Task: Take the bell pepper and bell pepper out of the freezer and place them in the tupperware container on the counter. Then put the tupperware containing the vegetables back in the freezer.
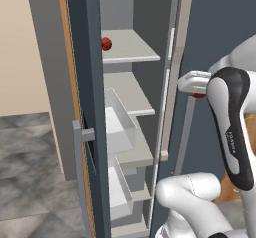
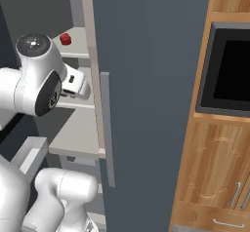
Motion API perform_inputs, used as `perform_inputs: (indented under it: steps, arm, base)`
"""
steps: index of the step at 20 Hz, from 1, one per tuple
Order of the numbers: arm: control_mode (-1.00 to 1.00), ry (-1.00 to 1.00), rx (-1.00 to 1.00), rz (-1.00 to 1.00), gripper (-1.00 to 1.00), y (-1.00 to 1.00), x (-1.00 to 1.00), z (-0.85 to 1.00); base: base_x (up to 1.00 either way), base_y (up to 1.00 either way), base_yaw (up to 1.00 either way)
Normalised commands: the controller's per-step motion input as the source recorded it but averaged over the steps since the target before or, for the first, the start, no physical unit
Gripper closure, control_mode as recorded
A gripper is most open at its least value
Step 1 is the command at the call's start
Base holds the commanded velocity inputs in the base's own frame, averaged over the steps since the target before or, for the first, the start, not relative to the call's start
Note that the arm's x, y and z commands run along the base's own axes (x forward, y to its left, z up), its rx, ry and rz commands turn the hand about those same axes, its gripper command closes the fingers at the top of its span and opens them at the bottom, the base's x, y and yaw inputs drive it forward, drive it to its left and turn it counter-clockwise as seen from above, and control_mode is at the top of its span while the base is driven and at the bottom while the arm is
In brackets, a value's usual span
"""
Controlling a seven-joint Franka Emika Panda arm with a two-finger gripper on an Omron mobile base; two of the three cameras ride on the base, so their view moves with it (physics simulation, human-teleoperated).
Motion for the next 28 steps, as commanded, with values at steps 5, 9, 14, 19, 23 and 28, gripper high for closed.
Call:
perform_inputs:
  steps: [5,9,14,19,23,28]
  arm:
    - [1.0,0.05,0.0,-0.05,1.0,-0.07,-0.04,-0.17]
    - [1.0,0.0,0.0,0.0,1.0,0.0,0.0,0.0]
    - [1.0,0.0,0.0,0.0,1.0,0.0,0.0,0.0]
    - [1.0,0.0,0.0,0.0,1.0,0.0,0.0,0.0]
    - [1.0,0.0,0.0,0.0,1.0,0.0,0.0,0.0]
    - [1.0,0.0,0.0,0.0,1.0,0.0,0.0,0.0]
  base:
    - [-0.32,-0.14,-0.02]
    - [-0.91,-0.83,-0.06]
    - [-0.24,-1.0,0.27]
    - [-0.11,-0.61,0.75]
    - [-0.21,-0.57,0.77]
    - [-0.25,-0.5,0.74]
